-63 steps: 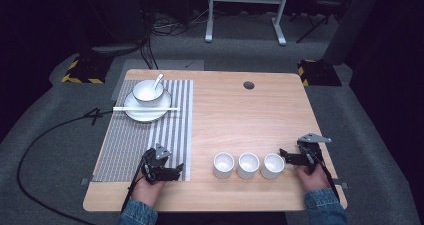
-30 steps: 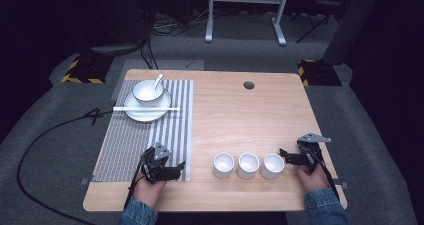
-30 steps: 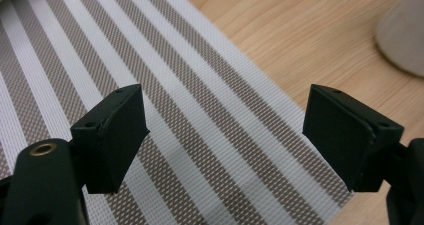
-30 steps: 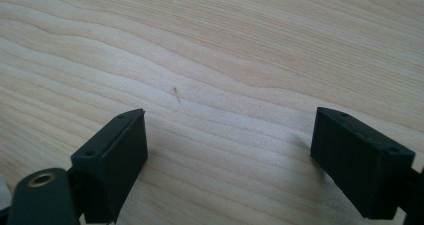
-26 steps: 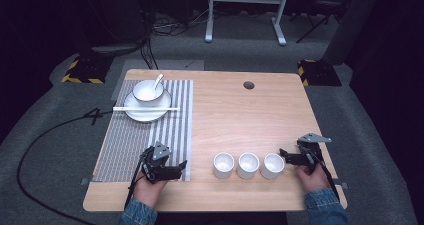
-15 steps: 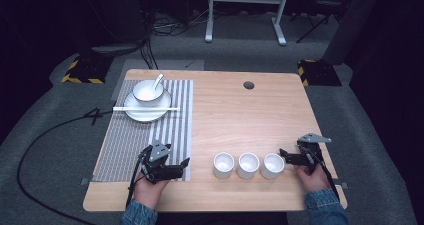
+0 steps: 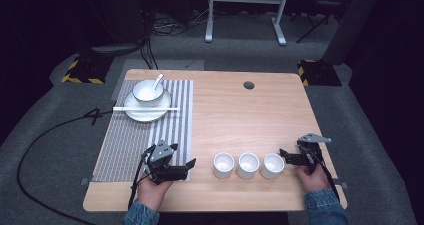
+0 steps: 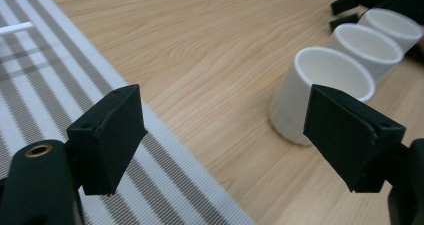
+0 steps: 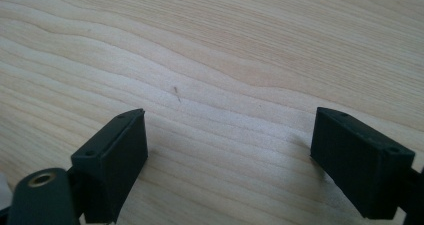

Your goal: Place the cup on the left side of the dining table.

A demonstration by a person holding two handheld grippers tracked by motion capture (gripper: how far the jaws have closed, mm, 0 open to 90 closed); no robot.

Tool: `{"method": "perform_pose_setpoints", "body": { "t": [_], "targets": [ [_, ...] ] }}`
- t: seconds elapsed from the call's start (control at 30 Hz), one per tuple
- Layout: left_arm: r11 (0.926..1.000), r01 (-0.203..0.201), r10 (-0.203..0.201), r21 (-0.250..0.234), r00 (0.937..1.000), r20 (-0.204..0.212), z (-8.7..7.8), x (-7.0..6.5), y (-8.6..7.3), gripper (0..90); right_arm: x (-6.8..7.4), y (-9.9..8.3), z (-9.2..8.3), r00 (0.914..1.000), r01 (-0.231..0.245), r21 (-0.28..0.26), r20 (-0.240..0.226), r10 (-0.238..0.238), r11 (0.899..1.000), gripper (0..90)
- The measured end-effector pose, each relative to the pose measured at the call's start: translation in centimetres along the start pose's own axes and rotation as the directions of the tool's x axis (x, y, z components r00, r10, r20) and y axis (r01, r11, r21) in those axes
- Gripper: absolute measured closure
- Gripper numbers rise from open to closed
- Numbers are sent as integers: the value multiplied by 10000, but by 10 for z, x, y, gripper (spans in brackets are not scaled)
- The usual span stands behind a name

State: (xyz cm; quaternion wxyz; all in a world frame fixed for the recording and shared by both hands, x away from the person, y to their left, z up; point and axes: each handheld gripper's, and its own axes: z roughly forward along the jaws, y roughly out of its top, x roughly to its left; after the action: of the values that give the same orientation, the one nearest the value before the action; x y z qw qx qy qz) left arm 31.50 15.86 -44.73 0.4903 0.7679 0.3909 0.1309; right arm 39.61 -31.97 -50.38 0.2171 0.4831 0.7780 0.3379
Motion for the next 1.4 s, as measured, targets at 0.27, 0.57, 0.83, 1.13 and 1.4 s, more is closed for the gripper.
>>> {"method": "perform_pose_setpoints", "body": {
  "t": [0.27, 0.57, 0.83, 1.13, 1.4],
  "targets": [
    [9989, -254, 263, -385, 9994, 223, 9, -12, 9, 156, 0, 0, 0, 10000, 1, -2, -1, -1, 10000, 151],
    [9910, -1287, 1311, -360, 9886, 739, 28, -35, 24, 155, 0, 0, 0, 10000, 1, -2, 5, -1, 10000, 151],
    [9882, -1441, 1496, -517, 9806, 1267, 44, -47, 33, 155, 0, 0, 0, 10000, -1, -2, 5, 1, 10000, 151],
    [9864, -1424, 1547, -825, 9733, 1699, 58, -55, 33, 154, 0, 0, 0, 10000, -15, -4, 24, 15, 10000, 151],
    [9861, -1468, 1566, -782, 9779, 1383, 72, -59, 22, 155, 0, 0, 0, 10000, -13, -4, 33, 13, 10000, 151]
  ]
}}
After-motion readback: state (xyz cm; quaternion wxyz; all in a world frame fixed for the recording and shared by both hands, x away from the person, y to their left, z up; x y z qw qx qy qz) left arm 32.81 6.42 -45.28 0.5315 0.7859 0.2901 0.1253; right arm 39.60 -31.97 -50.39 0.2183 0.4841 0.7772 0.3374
